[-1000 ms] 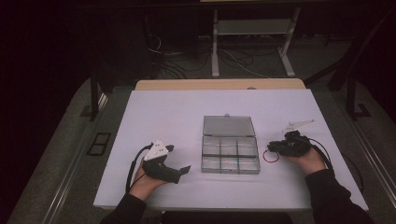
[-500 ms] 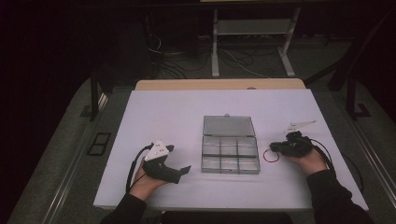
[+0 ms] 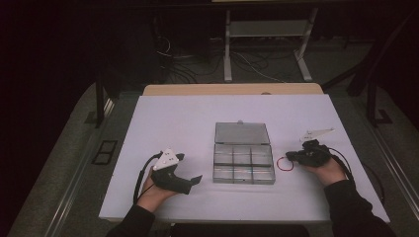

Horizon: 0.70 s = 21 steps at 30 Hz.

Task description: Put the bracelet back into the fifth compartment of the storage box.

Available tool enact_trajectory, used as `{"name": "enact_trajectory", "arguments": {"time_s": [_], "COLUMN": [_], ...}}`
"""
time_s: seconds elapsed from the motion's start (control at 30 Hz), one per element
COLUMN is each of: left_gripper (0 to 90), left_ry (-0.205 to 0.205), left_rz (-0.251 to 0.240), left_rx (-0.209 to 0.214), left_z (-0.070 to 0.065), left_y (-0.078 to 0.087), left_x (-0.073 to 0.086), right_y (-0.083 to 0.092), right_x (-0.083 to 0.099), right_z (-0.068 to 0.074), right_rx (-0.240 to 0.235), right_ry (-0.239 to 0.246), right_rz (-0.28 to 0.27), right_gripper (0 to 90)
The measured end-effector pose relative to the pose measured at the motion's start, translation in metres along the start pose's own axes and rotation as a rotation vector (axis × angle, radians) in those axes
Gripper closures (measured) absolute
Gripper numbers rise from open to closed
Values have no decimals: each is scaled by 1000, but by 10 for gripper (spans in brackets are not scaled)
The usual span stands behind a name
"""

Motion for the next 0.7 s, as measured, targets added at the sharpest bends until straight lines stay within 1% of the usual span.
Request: {"name": "enact_trajectory", "arguments": {"time_s": [0.1,0.17,0.33,0.37,0.43,0.7], "left_gripper": [0,0,0,0,0,0], "left_ry": [0,0,0,1,0,2], "left_rz": [0,0,1,1,1,1], "left_rx": [0,0,1,1,3,2], "left_z": [0,0,0,0,0,0], "left_y": [0,0,0,0,0,0], "left_x": [0,0,0,0,0,0], "right_y": [1,2,6,7,9,16], "right_x": [0,-1,-3,-4,-4,-9], "right_z": [-1,0,-1,-1,-1,0], "right_rx": [2,-4,-8,-9,-10,-19], "right_ry": [2,-6,-19,-15,-30,-38], "right_rz": [-3,-6,-25,-32,-35,-63], "right_gripper": [874,874,874,874,874,874]}}
Point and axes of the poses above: each handheld gripper's, and its own axes: y roughly backward along the jaws, x roughly out of its underside, z roughly to its left, the point moved 8 cm from there along -y, roughly forward along the jaws, and after that the axes turned 14 degrees about -y, right-handed, at the moved point
